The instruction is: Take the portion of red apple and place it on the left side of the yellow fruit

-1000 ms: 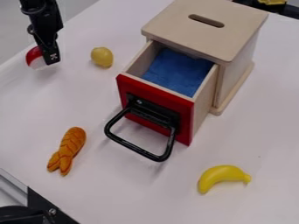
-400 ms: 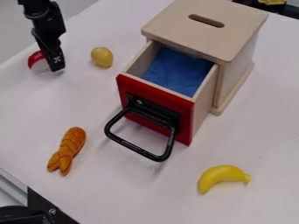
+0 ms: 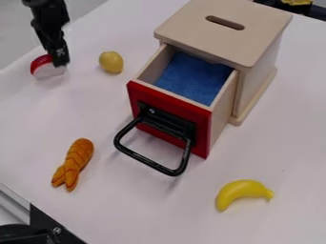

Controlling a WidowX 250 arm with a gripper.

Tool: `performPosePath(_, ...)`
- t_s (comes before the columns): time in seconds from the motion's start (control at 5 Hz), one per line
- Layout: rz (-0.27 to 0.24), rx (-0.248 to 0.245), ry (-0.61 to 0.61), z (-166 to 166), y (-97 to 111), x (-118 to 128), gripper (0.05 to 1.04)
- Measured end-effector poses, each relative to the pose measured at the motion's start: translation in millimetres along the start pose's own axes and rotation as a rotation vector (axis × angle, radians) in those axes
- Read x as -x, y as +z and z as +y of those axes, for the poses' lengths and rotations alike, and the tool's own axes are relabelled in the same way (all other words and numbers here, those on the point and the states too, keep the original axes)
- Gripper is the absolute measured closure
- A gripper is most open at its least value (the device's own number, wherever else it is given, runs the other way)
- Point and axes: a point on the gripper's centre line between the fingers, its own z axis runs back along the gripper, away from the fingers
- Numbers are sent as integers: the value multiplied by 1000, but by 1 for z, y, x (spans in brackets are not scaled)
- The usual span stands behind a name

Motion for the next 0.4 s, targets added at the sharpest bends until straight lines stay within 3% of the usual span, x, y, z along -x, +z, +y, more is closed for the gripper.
performPosePath(0.2,-52,-53,17,1,40,-6,84)
performPosePath(0.4,-66,-83,14,3,53,-7,84)
